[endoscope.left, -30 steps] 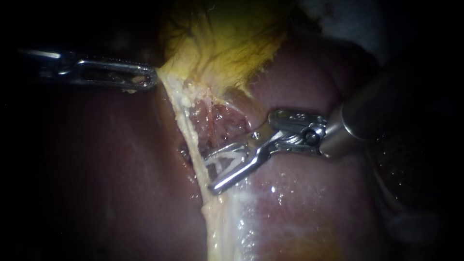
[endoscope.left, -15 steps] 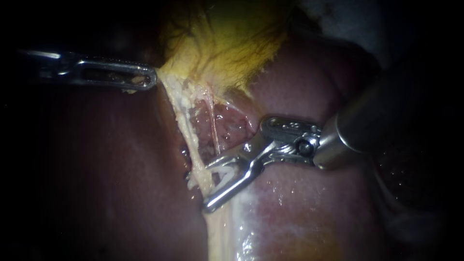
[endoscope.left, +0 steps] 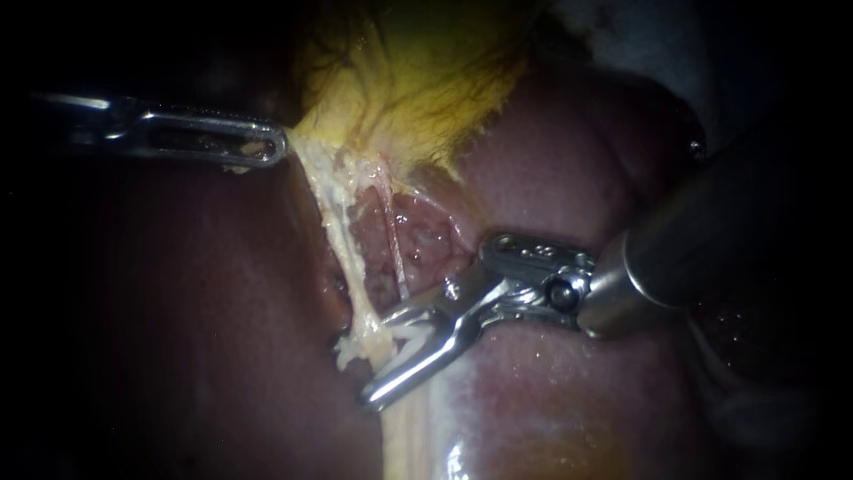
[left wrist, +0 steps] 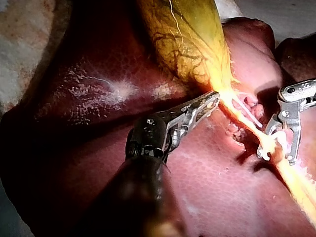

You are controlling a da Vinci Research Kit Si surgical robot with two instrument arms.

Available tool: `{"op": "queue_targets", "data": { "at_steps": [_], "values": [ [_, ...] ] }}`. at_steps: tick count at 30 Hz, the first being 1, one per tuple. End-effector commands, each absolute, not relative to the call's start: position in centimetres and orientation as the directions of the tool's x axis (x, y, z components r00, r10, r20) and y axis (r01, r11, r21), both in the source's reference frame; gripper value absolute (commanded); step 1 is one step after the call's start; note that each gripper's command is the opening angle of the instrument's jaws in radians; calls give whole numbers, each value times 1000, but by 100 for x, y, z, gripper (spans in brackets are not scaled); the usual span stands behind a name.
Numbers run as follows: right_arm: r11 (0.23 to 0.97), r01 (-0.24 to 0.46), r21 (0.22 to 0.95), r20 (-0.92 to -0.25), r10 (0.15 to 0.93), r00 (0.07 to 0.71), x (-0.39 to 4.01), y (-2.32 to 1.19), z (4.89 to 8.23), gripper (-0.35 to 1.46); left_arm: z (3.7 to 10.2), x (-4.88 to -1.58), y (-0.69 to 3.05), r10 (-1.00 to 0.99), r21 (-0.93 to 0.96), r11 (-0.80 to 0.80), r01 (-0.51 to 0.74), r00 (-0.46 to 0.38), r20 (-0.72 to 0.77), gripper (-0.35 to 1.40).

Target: Clipping first clip left tube

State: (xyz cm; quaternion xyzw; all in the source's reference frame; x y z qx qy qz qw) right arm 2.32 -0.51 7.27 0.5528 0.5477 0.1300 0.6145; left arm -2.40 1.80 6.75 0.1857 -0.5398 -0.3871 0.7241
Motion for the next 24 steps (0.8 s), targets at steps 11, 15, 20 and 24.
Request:
{"op": "queue_targets", "data": {
  "at_steps": [11,15,20,24],
  "values": [
    [390,449,804,-565,737,372,231,-50,728,-26,675,-240,180,-761,687,631,360,118,638,-35],
    [426,463,777,-603,714,356,234,-50,729,-35,675,-240,180,-761,687,631,360,118,638,-35],
    [454,471,756,-633,689,352,236,-53,730,-35,675,-240,180,-761,687,631,360,118,638,-35],
    [455,470,756,-633,689,352,236,-52,731,-35,675,-240,180,-761,687,631,360,118,638,-35]
  ]
}}
